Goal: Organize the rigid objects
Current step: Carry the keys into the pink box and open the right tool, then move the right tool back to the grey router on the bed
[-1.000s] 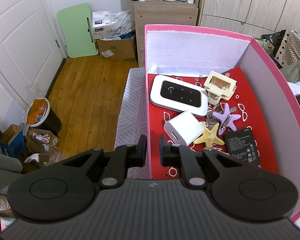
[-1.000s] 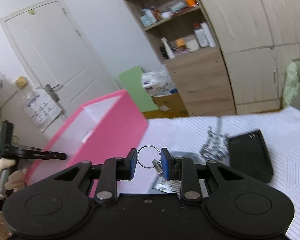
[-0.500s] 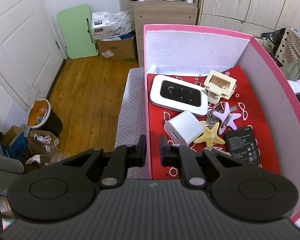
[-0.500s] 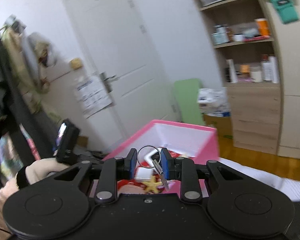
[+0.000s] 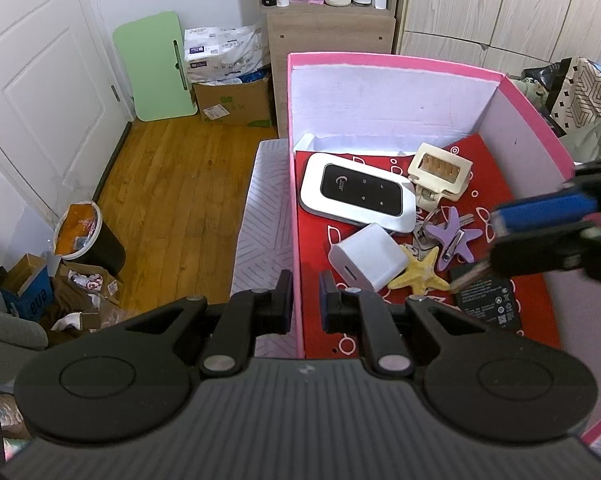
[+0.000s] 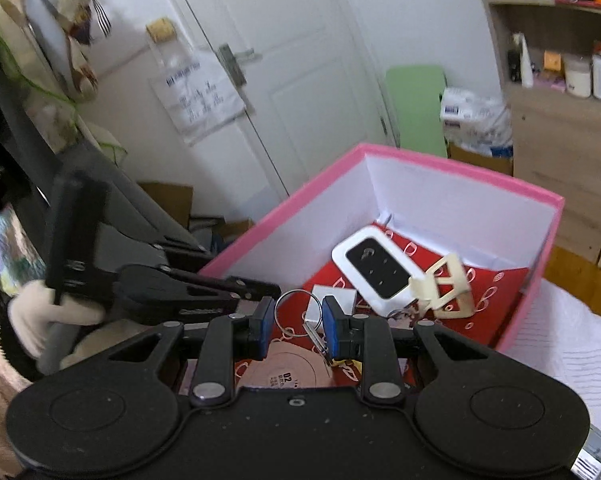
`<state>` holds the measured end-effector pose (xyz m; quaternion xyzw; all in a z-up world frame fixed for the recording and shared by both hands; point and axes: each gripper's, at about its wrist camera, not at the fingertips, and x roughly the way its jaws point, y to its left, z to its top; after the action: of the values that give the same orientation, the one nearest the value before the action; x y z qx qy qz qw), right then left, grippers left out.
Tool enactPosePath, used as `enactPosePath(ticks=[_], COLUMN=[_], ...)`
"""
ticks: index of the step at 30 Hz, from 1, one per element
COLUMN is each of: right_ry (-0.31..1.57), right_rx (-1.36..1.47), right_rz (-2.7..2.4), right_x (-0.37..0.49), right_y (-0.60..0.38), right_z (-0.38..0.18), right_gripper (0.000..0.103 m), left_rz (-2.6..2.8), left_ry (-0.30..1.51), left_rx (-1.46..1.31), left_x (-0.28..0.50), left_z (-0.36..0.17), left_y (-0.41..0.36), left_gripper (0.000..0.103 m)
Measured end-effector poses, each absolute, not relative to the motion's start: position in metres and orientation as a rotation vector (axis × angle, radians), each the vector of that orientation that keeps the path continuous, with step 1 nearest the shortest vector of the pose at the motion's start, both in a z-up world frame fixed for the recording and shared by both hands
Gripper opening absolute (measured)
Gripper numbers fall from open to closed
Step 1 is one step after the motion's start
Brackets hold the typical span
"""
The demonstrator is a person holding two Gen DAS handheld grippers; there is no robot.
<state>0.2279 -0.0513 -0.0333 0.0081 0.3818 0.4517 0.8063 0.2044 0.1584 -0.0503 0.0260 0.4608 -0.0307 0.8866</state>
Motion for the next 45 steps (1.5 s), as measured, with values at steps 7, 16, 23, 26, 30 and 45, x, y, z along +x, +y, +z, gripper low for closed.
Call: enactPosePath(ticks=[7, 16, 23, 26, 30, 45], right_ry=[0.888, 0.910, 0.810, 0.745, 0.662, 0.640], right_rx=[-0.018, 0.122, 0.133, 0.133, 0.118, 0.129], right_rz=[0.949, 0.944, 0.894, 0.828, 0.692, 0.290], right_x=[0.240, 0.250, 0.213, 0.191, 0.167, 0.136], right_y=[-0.020, -0.031, -0.087, -0.121, -0.165, -0.214], right_z=[-0.044, -0.041, -0.020, -0.013, -0.011, -0.107], right_gripper=[0.031, 0.034, 0.034, 0.037, 0.042, 0.052], left_rz=[-0.053, -0.054, -0.057, -0.057, -0.057, -0.057], left_ry=[0.915, 0.914, 0.913, 0.912, 0.912, 0.908], left_rx=[0.103, 0.093, 0.087, 0.085, 0.083, 0.073], left_x=[0.201, 0.200, 0.200, 0.200, 0.200, 0.199], left_z=[-0.049, -0.048, -0.049, -0.048, -0.048, -0.048], left_y=[0.151, 0.156, 0.158, 0.157, 0.157, 0.157], left_gripper=[0.011, 0.011, 0.011, 0.011, 0.011, 0.011])
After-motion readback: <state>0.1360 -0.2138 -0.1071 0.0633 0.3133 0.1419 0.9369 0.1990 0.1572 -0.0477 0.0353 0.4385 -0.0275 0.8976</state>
